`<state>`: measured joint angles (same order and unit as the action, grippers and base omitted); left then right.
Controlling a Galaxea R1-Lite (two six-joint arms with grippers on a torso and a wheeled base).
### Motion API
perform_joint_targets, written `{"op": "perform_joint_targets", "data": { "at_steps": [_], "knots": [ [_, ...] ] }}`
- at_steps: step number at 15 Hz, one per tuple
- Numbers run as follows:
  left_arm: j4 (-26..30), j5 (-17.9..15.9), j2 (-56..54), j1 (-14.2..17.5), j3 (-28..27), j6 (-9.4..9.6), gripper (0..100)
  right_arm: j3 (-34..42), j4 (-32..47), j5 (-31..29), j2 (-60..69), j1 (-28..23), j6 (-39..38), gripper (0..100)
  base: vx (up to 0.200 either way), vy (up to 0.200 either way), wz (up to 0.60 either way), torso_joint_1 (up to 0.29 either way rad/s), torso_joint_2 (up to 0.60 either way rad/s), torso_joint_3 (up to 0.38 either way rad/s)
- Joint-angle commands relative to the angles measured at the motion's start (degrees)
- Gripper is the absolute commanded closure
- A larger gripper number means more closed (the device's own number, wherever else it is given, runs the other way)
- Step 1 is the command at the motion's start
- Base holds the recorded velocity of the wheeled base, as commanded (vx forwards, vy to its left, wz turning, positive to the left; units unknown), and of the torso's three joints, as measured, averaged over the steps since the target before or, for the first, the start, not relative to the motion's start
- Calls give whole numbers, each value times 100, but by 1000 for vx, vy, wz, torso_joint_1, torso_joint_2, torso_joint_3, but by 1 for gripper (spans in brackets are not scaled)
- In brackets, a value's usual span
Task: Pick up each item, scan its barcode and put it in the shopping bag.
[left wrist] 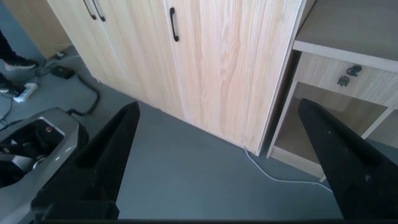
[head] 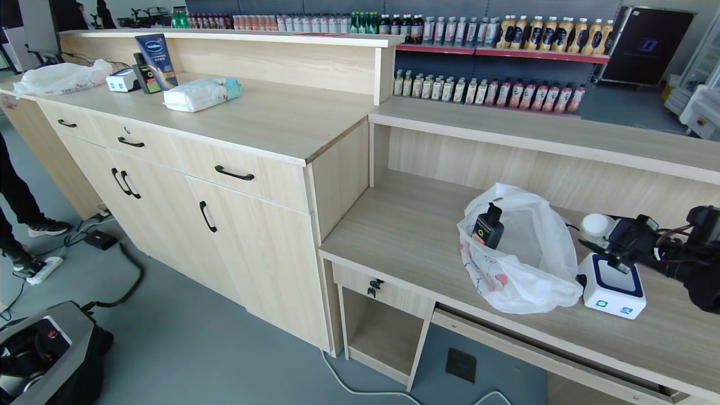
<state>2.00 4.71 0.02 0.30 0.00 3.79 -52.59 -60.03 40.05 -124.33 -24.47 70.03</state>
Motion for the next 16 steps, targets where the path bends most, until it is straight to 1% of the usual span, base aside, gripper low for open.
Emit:
{"op": "perform_joint_targets", "data": {
  "at_steps": [1,9,10,11,14,15,16],
  "knots": [
    [2,4,-2,5,0,-1,0,3,0,3,23,3,1,100,0,0,0,0,0,0],
    [2,4,-2,5,0,-1,0,126,70,12,295,-93,186,100,0,0,0,0,0,0],
    [2,4,-2,5,0,-1,0,100,114,-6,427,-93,116,100,0,0,0,0,0,0],
    [2,4,-2,5,0,-1,0,56,395,-6,709,-67,-201,100,0,0,0,0,0,0],
    [2,4,-2,-4,0,-1,0,-67,1564,-234,1763,30,-1765,100,0,0,0,0,0,0],
    [2,4,-2,5,0,-1,0,-243,2118,-559,2159,91,-2618,100,0,0,0,0,0,0],
    [2,4,-2,5,0,-1,0,-375,2425,-884,2405,197,-3268,100,0,0,0,0,0,0]
  ]
}}
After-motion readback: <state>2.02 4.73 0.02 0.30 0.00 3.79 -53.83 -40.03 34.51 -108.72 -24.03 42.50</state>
